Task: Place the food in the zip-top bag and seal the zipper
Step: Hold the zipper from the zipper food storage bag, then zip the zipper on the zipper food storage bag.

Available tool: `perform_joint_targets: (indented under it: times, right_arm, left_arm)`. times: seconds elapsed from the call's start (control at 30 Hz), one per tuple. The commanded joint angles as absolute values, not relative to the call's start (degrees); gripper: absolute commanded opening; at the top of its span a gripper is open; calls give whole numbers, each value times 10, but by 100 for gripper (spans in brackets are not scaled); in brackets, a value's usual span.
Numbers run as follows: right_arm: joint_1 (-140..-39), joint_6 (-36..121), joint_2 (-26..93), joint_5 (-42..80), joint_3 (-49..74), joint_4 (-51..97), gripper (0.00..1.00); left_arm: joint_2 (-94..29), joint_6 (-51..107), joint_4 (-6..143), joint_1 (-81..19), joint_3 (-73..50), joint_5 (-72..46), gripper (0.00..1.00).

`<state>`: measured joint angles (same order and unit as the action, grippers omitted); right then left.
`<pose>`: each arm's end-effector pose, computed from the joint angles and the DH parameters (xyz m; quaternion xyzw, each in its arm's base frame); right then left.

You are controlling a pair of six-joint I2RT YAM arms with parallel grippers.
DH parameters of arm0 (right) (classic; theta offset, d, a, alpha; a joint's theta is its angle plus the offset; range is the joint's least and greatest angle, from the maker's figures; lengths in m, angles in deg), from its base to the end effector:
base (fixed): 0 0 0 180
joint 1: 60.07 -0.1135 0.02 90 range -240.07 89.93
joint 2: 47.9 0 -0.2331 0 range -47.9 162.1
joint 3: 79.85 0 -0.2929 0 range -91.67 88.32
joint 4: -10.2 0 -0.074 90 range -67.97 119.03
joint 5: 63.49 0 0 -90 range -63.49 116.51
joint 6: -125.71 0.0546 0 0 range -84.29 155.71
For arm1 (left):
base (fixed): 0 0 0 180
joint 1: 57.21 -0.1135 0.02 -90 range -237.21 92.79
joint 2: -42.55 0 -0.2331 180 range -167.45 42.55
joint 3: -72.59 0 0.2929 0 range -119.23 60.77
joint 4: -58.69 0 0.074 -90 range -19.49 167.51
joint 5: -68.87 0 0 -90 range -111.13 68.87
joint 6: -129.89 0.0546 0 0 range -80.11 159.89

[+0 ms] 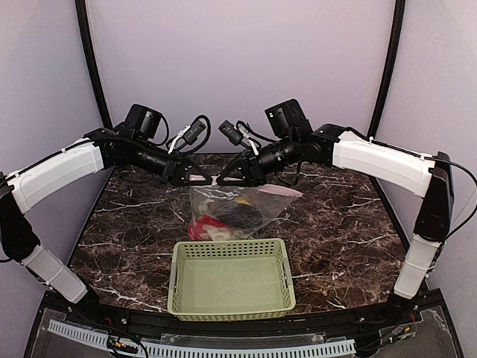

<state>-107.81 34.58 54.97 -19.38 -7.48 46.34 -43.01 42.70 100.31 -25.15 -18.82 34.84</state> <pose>0.2800 0.3664 0.3067 -0.5059 0.6521 0.4906 0.2795 0.2965 -0.2391 0.3146 0.4396 0.6858 -0.5058 0.2840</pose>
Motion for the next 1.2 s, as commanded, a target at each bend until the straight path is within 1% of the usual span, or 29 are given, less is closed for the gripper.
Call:
perform_joint_targets:
  times: [0.0,0.17,0.47,1.17]
  right_arm:
    - [-1083,347,549,-199,-88,458,12]
    - [-1083,345,538,-191,-79,457,4]
    - [-1071,340,494,-174,-43,465,3]
    - [-1046,325,432,-137,22,504,3]
  left_arm:
    - [-406,441,1015,-250,-196,341,1]
    - [-408,446,1017,-250,-198,333,1]
    - [-399,471,1046,-252,-211,296,1]
    - [-368,504,1091,-279,-231,257,1]
